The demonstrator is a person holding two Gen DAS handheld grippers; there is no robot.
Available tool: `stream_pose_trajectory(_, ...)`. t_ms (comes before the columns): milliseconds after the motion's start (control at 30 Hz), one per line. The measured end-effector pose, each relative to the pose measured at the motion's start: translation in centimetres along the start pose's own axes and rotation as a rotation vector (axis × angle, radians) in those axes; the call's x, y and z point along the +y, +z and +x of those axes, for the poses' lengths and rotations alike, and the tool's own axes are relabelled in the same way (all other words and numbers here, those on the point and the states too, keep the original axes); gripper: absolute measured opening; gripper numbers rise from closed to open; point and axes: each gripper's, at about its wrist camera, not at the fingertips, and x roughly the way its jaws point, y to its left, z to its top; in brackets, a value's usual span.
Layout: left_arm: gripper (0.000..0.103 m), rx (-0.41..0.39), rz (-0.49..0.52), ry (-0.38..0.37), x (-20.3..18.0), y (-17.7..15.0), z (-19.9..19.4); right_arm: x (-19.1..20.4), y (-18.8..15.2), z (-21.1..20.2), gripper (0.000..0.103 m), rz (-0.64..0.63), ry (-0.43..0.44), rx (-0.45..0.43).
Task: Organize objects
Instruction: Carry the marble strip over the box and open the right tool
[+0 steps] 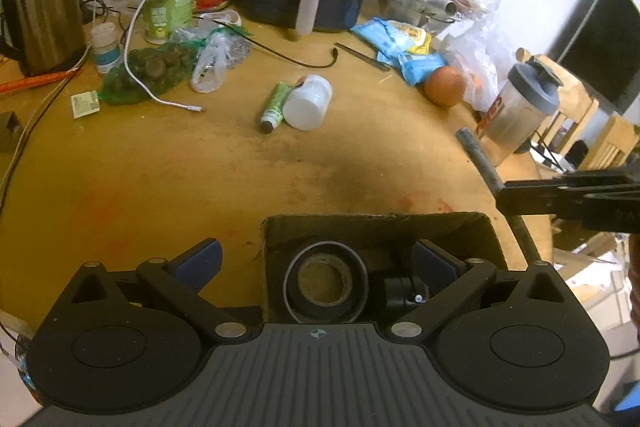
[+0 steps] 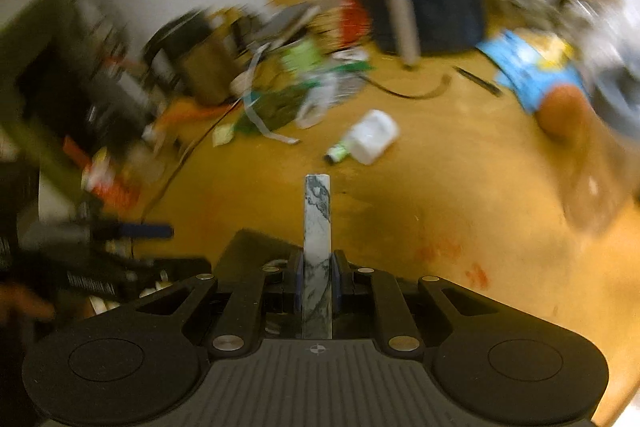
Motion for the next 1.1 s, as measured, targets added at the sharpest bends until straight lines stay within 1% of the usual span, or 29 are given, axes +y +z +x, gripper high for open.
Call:
stream_pose_trajectory(167,0.103,-0.008,-0.024,0.013,0.7,-0.3,-0.8,2.6,1.1,1.2,0.017,-0.327,-0.006,0.066)
stream_pose_trajectory(267,0.103,-0.001,-0.028,0.024,1.1,-0.5,-1.1,3.9,0.8,2.1,0.018,-0.518,0.014,0.119)
stream_pose_trajectory(300,0.103,0.003,-0.027,0.025,1.2,-0.5,-1.1,4.4,0.6,2.4,0.019,-0.580,0.018,0.135)
stream_pose_trajectory(333,0.103,0.005,-0.024,0.028,1.2,-0.5,-1.2,4.8,0.2,2.7,0.032,-0.630,0.013,0.142)
stream_pose_trajectory(367,0.103,0.004,-0.019,0.032,1.3,-0.6,-1.3,5.0,-0.1,3.1,0.051,-0.675,0.000,0.153)
stream_pose_trajectory(400,0.103,0.004,-0.012,0.036,1.3,-0.6,-1.3,5.2,-0.4,3.4,0.059,-0.707,-0.011,0.166)
stream_pose_trajectory(433,0.103,0.007,-0.004,0.041,1.3,-0.6,-1.4,5.3,-0.5,3.6,0.071,-0.721,-0.017,0.172)
stream_pose_trajectory(467,0.103,0.012,0.002,0.047,1.3,-0.6,-1.4,5.4,-0.6,3.7,0.076,-0.722,-0.022,0.171)
stream_pose_trajectory(500,0.103,0.016,0.006,0.051,1.4,-0.6,-1.4,5.3,-0.7,3.6,0.079,-0.709,-0.020,0.168)
stream_pose_trajectory(567,0.103,0.034,0.013,0.047,1.5,-0.5,-1.2,5.3,-0.6,3.7,0.094,-0.660,-0.018,0.158)
stream_pose_trajectory(667,0.103,0.057,0.035,0.035,1.4,-0.2,-0.9,4.9,-0.2,3.8,0.102,-0.597,-0.039,0.130)
stream_pose_trajectory(867,0.102,0.064,0.098,0.014,0.6,0.1,-0.4,4.0,0.7,3.4,0.103,-0.411,-0.104,0.081)
stream_pose_trajectory(1000,0.102,0.042,0.134,0.004,0.1,0.5,-0.4,3.2,1.0,3.4,0.103,-0.322,-0.195,0.083)
stream_pose_trajectory(1100,0.102,0.043,0.154,0.003,-0.3,0.9,-0.2,2.4,1.2,3.2,0.103,-0.230,-0.214,0.076)
